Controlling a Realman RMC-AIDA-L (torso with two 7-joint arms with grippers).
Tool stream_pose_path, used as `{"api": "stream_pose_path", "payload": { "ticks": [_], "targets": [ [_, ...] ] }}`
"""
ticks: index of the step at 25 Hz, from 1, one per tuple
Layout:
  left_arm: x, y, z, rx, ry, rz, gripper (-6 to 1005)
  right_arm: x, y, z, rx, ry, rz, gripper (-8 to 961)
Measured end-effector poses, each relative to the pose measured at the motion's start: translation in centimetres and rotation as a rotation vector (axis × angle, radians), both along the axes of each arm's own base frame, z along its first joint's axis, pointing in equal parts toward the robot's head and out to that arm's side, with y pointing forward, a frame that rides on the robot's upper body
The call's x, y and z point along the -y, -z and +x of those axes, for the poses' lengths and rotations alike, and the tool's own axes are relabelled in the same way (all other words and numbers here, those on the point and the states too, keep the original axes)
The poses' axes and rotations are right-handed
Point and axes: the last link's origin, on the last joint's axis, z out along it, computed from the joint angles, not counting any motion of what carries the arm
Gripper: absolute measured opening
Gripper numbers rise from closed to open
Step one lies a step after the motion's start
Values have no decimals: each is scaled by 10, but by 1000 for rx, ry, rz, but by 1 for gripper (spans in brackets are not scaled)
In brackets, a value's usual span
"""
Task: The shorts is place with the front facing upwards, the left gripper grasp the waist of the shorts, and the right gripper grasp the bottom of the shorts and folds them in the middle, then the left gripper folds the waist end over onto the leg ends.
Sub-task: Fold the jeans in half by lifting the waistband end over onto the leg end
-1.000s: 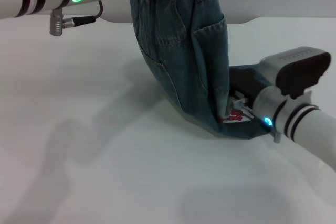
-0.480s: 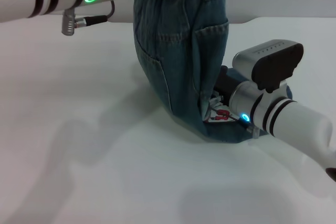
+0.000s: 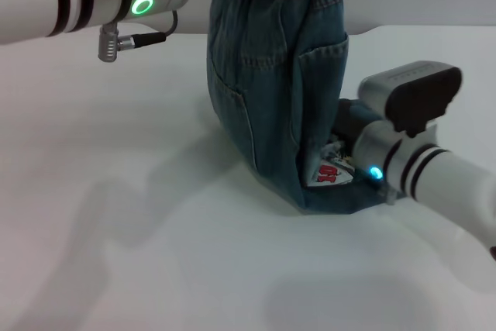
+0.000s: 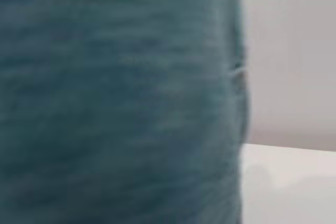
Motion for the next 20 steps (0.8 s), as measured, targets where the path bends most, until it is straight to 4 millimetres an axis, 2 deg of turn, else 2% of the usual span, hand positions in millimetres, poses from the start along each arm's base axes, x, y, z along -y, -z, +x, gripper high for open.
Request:
{"api": "stream_pose_path", "payload": {
  "ticks": [10, 15, 20],
  "targets": [
    [2, 8, -5, -5, -11, -22, 142, -13, -51, 54, 2, 120, 225, -1],
    [4, 11, -5, -7, -2, -24, 142, -12, -77, 81, 7, 202, 335, -1],
    [6, 15, -2, -13, 15, -32, 143, -4, -79, 90, 8, 227, 347, -1]
  ]
}}
